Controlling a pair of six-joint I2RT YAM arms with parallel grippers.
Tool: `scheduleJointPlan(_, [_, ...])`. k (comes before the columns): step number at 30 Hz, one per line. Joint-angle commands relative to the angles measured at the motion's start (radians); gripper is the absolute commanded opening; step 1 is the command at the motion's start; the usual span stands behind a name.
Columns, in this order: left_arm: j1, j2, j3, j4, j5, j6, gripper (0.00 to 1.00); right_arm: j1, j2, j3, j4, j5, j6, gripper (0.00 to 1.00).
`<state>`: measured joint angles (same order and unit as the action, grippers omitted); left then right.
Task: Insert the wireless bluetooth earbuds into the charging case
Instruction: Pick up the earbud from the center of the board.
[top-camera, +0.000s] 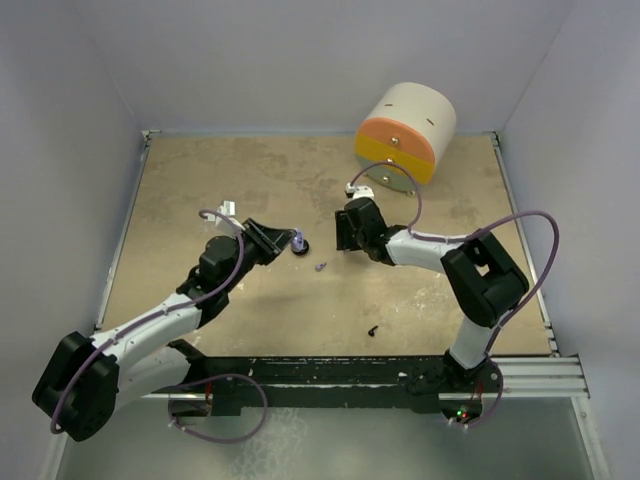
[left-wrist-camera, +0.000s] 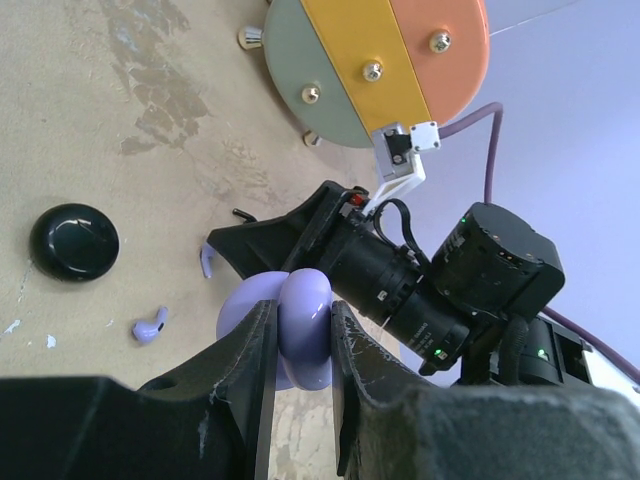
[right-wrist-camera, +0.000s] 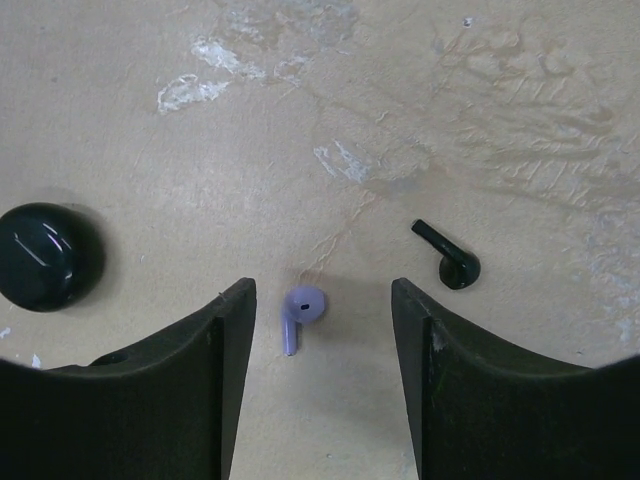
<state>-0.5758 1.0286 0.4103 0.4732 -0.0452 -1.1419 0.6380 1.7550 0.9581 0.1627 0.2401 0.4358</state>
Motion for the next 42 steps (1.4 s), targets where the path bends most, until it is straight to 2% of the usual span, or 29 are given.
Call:
scheduleJointPlan(1, [0.008, -0.025, -0.011, 0.044, 0.013, -0.001, 0.00, 0.009, 0.020, 0.039, 0.008, -0.016, -0.020, 0.58])
scheduleJointPlan(25, [0.025, -0.042, -0.032, 0.042, 0.016, -0.008, 0.00, 0.042, 0.070, 0.038, -0.038, -0.002, 0.002, 0.52])
scheduleJointPlan(42, [0.031, -0.039, -0.036, 0.048, 0.019, -0.013, 0.00, 0.041, 0.083, 0.028, -0.067, -0.013, 0.015, 0.44])
